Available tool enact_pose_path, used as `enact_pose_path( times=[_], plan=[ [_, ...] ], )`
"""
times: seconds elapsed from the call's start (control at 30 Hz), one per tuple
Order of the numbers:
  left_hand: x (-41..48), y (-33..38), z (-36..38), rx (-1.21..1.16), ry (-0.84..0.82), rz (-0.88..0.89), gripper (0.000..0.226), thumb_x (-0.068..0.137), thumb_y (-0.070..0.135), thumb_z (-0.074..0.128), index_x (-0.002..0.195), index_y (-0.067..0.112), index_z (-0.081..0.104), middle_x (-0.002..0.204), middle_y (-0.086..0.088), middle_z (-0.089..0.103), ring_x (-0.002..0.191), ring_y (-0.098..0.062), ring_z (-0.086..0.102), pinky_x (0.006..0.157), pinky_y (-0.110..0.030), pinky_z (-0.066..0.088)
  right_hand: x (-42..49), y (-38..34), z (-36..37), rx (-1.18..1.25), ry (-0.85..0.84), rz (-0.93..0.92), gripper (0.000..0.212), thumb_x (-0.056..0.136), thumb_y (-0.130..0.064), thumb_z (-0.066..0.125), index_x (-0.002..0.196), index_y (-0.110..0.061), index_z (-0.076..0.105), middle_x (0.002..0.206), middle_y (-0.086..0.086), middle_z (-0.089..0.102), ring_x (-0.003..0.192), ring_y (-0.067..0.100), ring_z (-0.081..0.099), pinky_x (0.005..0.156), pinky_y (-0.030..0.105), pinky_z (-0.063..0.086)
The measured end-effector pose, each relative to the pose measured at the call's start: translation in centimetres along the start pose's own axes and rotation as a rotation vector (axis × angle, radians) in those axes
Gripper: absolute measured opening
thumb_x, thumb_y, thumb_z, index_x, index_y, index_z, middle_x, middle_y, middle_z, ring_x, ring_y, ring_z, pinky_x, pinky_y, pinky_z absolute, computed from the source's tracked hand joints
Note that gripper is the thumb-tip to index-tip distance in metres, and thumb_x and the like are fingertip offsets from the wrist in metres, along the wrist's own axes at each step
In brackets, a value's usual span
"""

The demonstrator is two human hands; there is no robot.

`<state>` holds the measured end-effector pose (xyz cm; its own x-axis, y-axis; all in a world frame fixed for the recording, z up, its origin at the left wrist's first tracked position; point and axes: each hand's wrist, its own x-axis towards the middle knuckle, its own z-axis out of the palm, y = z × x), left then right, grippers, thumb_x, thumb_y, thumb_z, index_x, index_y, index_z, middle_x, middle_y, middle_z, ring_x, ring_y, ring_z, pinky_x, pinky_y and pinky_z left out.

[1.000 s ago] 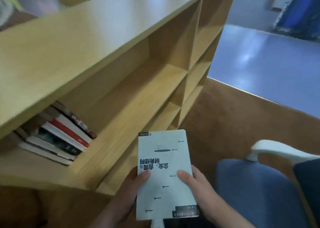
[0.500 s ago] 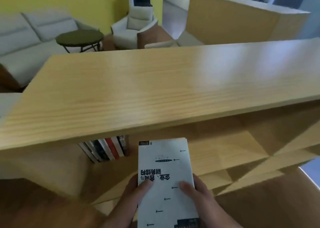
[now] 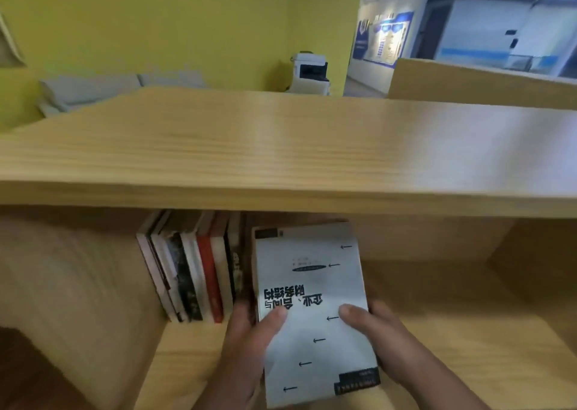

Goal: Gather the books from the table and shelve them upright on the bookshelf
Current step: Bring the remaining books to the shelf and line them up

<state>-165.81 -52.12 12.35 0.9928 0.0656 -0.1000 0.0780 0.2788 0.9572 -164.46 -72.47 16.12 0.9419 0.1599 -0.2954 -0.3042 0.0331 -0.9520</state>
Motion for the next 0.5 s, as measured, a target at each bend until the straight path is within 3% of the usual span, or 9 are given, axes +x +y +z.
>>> enact_pose_path(
  times=[0.1,0.17,0.23,0.27,0.33,0.4,0.47,0.5],
  plan=[
    [1.6,-2.1,-0.1,0.016,0.036,0.116,0.073,0.060,0.049,0.077,0.129,0.040,0.056,0.122,0.009,0.071,0.109,-0.018,0.070,0.093,-0.044,0.058,2.8,1.4,-0.8,-0.051,-0.041,0.005,0.061,0.056,-0.027,0.086,0.111,-0.006,0.068,0.093,0.011,0.081,0.081,0.029,0.079,0.060,0.034,0.061],
    [2.5,-3.2,0.0,0.032,0.046,0.214,0.080,0.056,0.056,0.075,0.132,0.044,0.053,0.126,0.012,0.068,0.113,-0.017,0.067,0.096,-0.049,0.055,4.5,2.2,-1.4,-0.052,-0.042,0.015,0.066,0.052,-0.025,0.092,0.111,-0.006,0.070,0.096,0.015,0.080,0.087,0.035,0.077,0.074,0.042,0.061],
    [3.0,-4.1,0.4,0.032,0.062,0.324,0.078,0.060,0.052,0.075,0.133,0.040,0.053,0.123,0.013,0.069,0.110,-0.012,0.068,0.093,-0.044,0.057,6.0,2.6,-1.6,-0.020,-0.035,-0.031,0.081,0.043,-0.038,0.094,0.114,-0.009,0.070,0.107,0.019,0.078,0.100,0.040,0.073,0.093,0.050,0.055],
    [3.0,-4.4,0.7,0.048,0.072,0.385,0.074,0.064,0.047,0.076,0.134,0.037,0.053,0.121,0.014,0.069,0.108,-0.009,0.069,0.090,-0.038,0.059,6.3,2.9,-1.6,0.009,-0.041,-0.068,0.078,0.045,-0.036,0.092,0.115,-0.009,0.070,0.109,0.020,0.077,0.102,0.042,0.072,0.095,0.052,0.054],
    [3.1,-4.8,1.1,0.089,0.082,0.506,0.067,0.070,0.036,0.074,0.133,0.034,0.052,0.117,0.015,0.070,0.104,-0.003,0.069,0.079,-0.021,0.058,7.2,3.4,-1.7,0.062,-0.050,-0.142,0.062,0.057,-0.023,0.081,0.116,-0.006,0.069,0.107,0.022,0.077,0.095,0.039,0.073,0.088,0.050,0.057],
    [3.1,-5.0,1.2,0.102,0.103,0.568,0.065,0.068,0.033,0.075,0.128,0.031,0.052,0.110,0.013,0.072,0.098,-0.004,0.071,0.068,-0.016,0.056,8.1,3.7,-1.8,0.093,-0.112,-0.192,0.066,0.054,-0.014,0.083,0.117,-0.005,0.069,0.104,0.021,0.078,0.085,0.035,0.076,0.075,0.044,0.062],
    [2.7,-5.1,1.4,0.156,0.158,0.634,0.064,0.064,0.034,0.077,0.123,0.033,0.052,0.105,0.014,0.072,0.095,-0.007,0.072,0.066,-0.017,0.057,8.8,4.1,-2.0,0.112,-0.192,-0.221,0.072,0.051,-0.020,0.087,0.120,-0.006,0.068,0.111,0.020,0.076,0.093,0.035,0.075,0.078,0.043,0.061],
    [2.5,-5.2,1.5,0.199,0.186,0.666,0.064,0.065,0.033,0.078,0.122,0.039,0.049,0.105,0.016,0.071,0.096,-0.005,0.071,0.068,-0.018,0.058,9.3,4.2,-2.3,0.100,-0.219,-0.245,0.066,0.061,-0.020,0.085,0.123,-0.008,0.067,0.116,0.020,0.075,0.101,0.037,0.074,0.084,0.045,0.059]
  ],
)
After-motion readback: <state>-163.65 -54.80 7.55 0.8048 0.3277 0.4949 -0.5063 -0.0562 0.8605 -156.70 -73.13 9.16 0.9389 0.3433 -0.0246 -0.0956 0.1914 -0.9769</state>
